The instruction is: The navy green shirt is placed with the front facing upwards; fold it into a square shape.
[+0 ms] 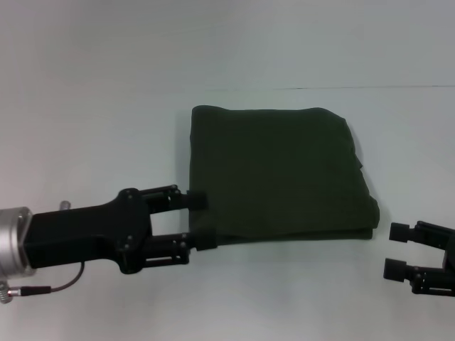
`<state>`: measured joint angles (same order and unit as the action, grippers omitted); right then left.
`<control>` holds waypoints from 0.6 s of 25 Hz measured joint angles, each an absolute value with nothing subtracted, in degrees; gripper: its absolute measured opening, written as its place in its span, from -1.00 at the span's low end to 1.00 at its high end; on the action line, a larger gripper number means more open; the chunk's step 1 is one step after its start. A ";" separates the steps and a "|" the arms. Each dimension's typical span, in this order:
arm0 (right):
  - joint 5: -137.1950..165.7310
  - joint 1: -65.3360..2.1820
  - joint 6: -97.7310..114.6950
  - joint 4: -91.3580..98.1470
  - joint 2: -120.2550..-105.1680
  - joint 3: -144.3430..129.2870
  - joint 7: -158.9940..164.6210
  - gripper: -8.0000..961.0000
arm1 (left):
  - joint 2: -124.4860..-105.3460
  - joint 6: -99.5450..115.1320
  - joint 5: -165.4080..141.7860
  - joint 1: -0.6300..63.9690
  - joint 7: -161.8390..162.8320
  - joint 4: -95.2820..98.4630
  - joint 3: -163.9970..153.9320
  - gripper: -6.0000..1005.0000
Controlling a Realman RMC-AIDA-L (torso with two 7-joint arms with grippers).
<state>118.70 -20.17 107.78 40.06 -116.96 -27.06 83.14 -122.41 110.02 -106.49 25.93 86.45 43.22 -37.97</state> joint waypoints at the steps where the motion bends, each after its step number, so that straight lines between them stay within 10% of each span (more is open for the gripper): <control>1: 119.13 -20.33 107.90 40.06 -116.92 -27.16 83.14 0.92 | -122.42 109.85 -106.61 26.10 86.46 43.22 -38.70 0.44; 15: 122.60 -23.12 108.15 39.55 -116.51 -27.34 83.31 0.92 | -121.90 107.48 -113.75 30.88 88.19 43.00 -40.55 0.44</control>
